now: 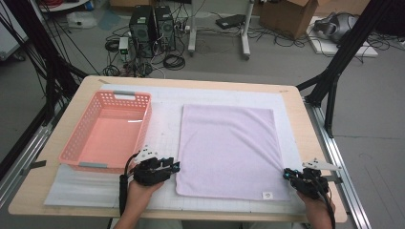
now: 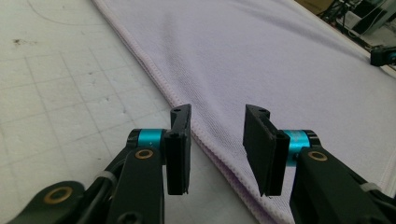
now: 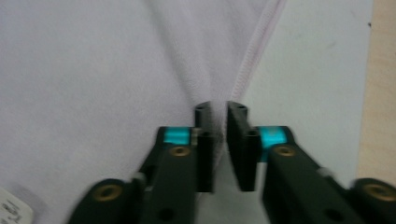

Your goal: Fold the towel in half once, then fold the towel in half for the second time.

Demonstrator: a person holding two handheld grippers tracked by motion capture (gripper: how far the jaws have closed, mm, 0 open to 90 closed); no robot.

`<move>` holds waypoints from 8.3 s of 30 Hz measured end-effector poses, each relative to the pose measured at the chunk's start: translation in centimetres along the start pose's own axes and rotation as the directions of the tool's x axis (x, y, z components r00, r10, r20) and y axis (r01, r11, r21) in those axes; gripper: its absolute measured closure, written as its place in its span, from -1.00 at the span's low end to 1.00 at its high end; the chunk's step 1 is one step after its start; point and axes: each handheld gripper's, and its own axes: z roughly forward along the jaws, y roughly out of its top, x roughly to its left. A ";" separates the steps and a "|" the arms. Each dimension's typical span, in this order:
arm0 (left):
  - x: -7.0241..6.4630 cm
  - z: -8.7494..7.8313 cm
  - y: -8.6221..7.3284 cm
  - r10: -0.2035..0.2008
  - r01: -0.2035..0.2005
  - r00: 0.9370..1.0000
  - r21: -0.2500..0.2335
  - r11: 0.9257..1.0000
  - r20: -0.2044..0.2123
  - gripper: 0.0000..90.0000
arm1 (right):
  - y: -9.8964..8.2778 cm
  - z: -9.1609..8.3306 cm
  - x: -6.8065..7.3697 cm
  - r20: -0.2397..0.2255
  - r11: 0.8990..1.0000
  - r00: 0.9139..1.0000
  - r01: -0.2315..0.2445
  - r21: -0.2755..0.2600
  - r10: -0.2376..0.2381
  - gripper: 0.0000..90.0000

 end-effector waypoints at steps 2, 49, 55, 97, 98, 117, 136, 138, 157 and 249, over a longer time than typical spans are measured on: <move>-0.2 0.2 0.0 0.005 -0.005 1.000 0.005 1.000 -0.002 0.38 | 0.5 0.2 -0.4 -0.012 0.999 1.000 -0.010 -0.044 0.010 0.59; 0.6 -0.3 2.0 0.024 -0.018 0.999 -0.149 0.989 0.037 -0.16 | 1.7 -0.2 -1.7 -0.067 0.980 0.998 -0.012 -0.198 -0.001 -0.13; 1.6 1.4 4.3 0.028 -0.027 1.000 -0.123 0.992 0.009 -0.14 | 3.2 1.1 -2.4 -0.068 0.985 0.998 -0.008 -0.174 -0.004 -0.13; 7.4 12.8 9.9 0.010 0.012 0.956 0.073 0.997 -0.293 0.57 | 11.9 12.9 -6.7 0.047 0.997 0.996 -0.074 0.023 0.073 0.53; 7.4 12.8 9.8 0.009 0.010 0.964 0.073 0.997 -0.265 0.78 | 11.8 12.9 -6.6 0.039 0.996 0.995 -0.088 0.022 0.088 0.69; 6.3 7.5 11.1 -0.109 0.101 0.985 -0.064 0.993 -0.133 0.92 | 12.3 6.8 -6.1 -0.086 0.983 0.991 -0.111 -0.146 0.099 0.92; 2.0 2.5 5.7 -0.014 0.012 0.997 -0.032 0.999 -0.075 0.92 | 6.2 1.7 -3.3 -0.118 0.984 0.992 -0.064 -0.164 0.045 0.91; 1.7 2.2 5.1 -0.002 0.001 0.997 -0.026 1.000 -0.071 0.92 | 5.5 1.4 -3.2 -0.117 0.984 0.992 -0.064 -0.165 0.045 0.91; 2.1 3.6 5.8 0.028 -0.030 0.997 -0.036 0.999 -0.076 -0.02 | 5.7 1.9 -3.1 -0.049 0.992 0.995 -0.089 -0.085 0.085 0.28; -2.7 -4.0 -1.5 0.014 -0.008 0.999 -0.116 0.993 0.048 0.07 | -3.1 -3.2 2.0 -0.107 0.991 0.985 0.137 0.003 -0.136 0.63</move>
